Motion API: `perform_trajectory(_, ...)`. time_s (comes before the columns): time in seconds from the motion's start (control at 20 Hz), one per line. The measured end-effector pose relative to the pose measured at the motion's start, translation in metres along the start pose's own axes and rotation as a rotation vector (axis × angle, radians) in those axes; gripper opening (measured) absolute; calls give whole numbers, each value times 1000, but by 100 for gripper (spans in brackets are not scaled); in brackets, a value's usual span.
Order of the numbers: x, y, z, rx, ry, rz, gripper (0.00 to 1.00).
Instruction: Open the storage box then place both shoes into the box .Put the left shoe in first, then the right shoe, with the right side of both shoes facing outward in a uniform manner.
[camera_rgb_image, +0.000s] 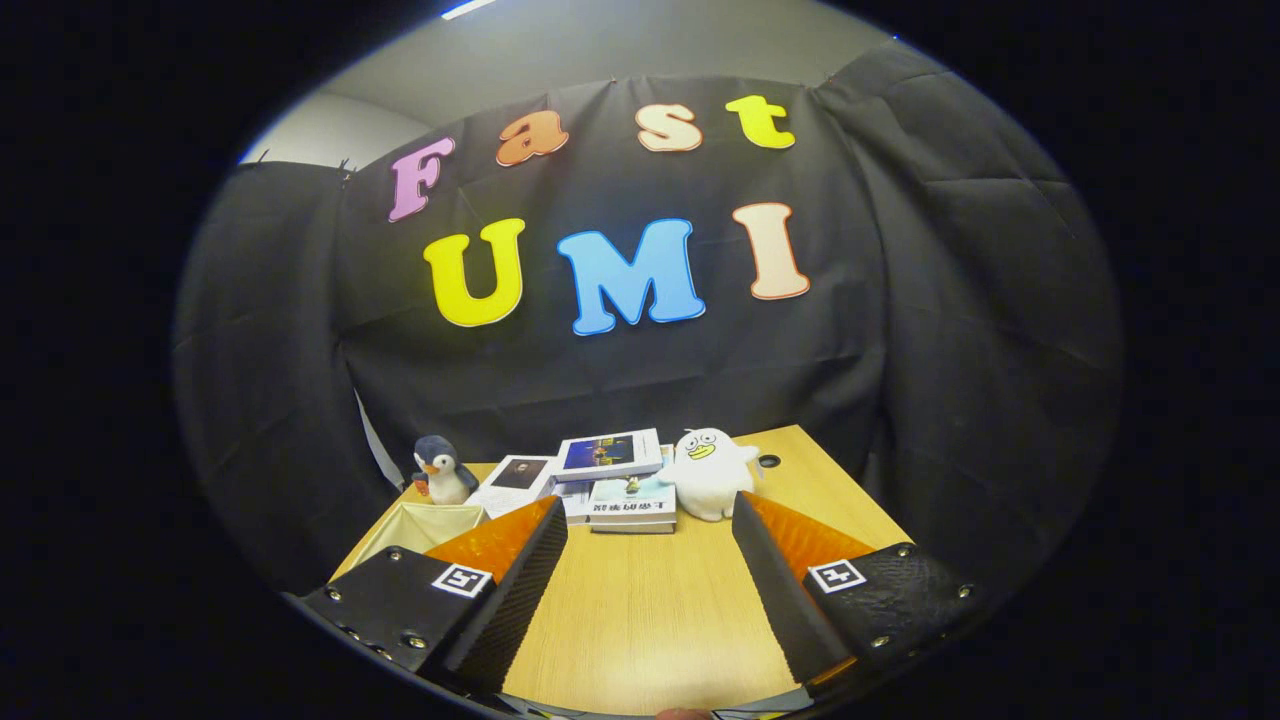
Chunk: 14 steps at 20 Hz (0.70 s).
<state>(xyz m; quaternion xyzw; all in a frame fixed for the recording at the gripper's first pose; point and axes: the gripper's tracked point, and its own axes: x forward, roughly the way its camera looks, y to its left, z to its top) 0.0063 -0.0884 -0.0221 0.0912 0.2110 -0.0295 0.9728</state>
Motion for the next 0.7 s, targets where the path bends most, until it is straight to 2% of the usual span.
perform_trajectory(0.35,0,-2,11,12,-36,-1,99)
perform_trajectory(0.7,5,20,24,-5,-61,14,99)
